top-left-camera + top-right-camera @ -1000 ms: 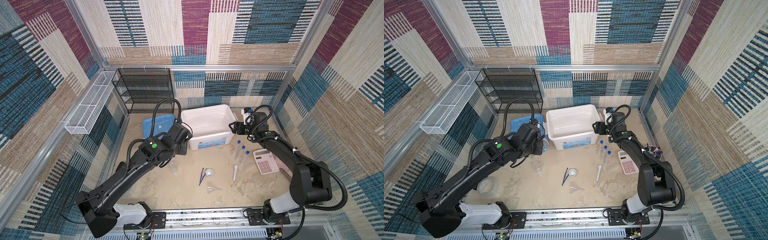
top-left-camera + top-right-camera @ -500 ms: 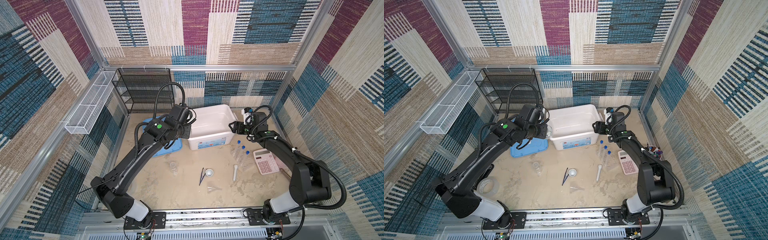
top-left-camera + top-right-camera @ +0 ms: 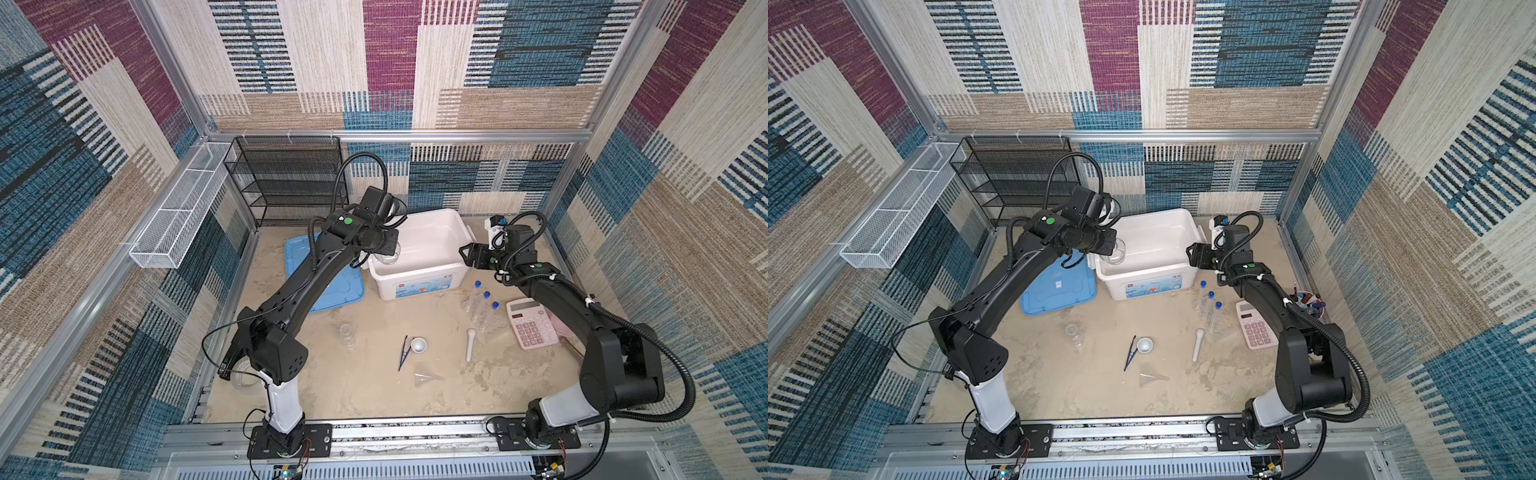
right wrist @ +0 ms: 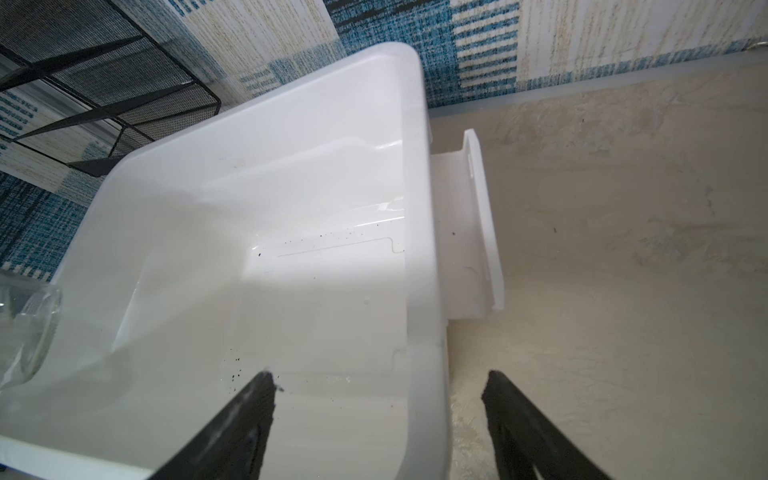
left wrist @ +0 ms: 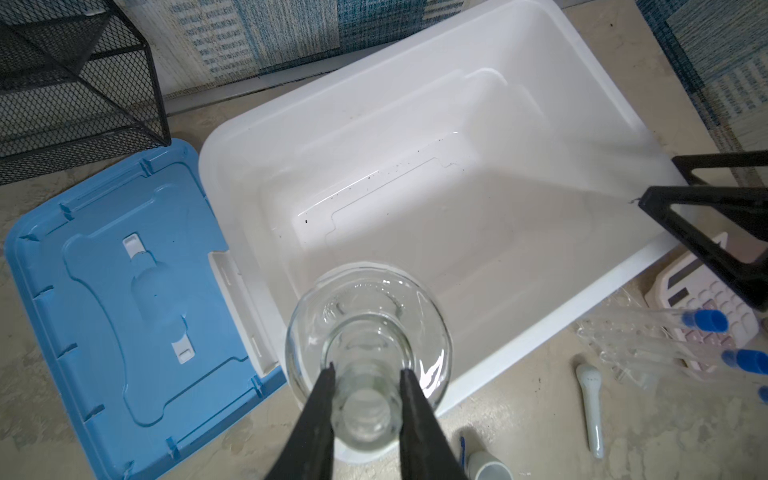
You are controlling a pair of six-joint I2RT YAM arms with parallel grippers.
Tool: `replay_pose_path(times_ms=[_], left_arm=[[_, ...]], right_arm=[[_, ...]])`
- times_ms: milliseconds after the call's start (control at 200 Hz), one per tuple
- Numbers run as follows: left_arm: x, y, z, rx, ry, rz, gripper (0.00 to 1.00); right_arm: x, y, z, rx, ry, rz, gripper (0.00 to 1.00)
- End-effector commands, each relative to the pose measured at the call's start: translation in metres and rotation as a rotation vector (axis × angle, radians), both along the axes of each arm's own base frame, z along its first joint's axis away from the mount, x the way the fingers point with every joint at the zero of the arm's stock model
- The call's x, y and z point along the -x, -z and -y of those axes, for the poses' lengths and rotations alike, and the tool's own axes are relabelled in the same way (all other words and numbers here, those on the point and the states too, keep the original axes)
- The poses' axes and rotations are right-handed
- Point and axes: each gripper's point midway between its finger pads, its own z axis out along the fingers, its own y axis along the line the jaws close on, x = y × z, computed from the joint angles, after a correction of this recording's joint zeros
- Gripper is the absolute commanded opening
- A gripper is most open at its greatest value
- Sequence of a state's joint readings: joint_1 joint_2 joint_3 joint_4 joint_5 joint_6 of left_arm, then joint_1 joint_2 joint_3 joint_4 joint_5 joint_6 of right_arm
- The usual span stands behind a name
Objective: Organize the chemistry lab equipment
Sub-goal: 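Carry the flask with the left gripper over the white bin, then lower the flask into the bin with the left gripper while the right holds the rim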
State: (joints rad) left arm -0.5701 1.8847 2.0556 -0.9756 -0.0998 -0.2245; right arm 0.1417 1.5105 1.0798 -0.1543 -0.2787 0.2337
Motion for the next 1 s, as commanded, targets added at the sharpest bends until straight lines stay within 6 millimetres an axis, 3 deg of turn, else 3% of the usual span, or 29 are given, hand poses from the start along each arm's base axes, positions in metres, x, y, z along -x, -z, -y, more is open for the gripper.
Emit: replay_pose_path(times_ms=[0, 421, 771, 997], left_arm=[[-0.012, 0.003, 0.009, 0.019, 0.023, 0.004, 0.18], [-0.041, 0.056, 0.023, -0.045, 0.031, -0.072, 0.17], [-0.047, 0.100, 0.023, -0.107, 0.023, -0.144, 0.17], [-0.050, 0.116, 0.026, -0.108, 0.019, -0.172, 0.16]], right_arm=[[-0.003, -0.005, 0.001, 0.000, 0.005, 0.027, 0.82], [-0.002, 0.000, 0.002, 0.006, 0.013, 0.018, 0.82], [-0.002, 0.004, 0.002, 0.004, 0.010, 0.007, 0.82], [0.000, 0.005, 0.002, 0.004, 0.013, 0.006, 0.82]])
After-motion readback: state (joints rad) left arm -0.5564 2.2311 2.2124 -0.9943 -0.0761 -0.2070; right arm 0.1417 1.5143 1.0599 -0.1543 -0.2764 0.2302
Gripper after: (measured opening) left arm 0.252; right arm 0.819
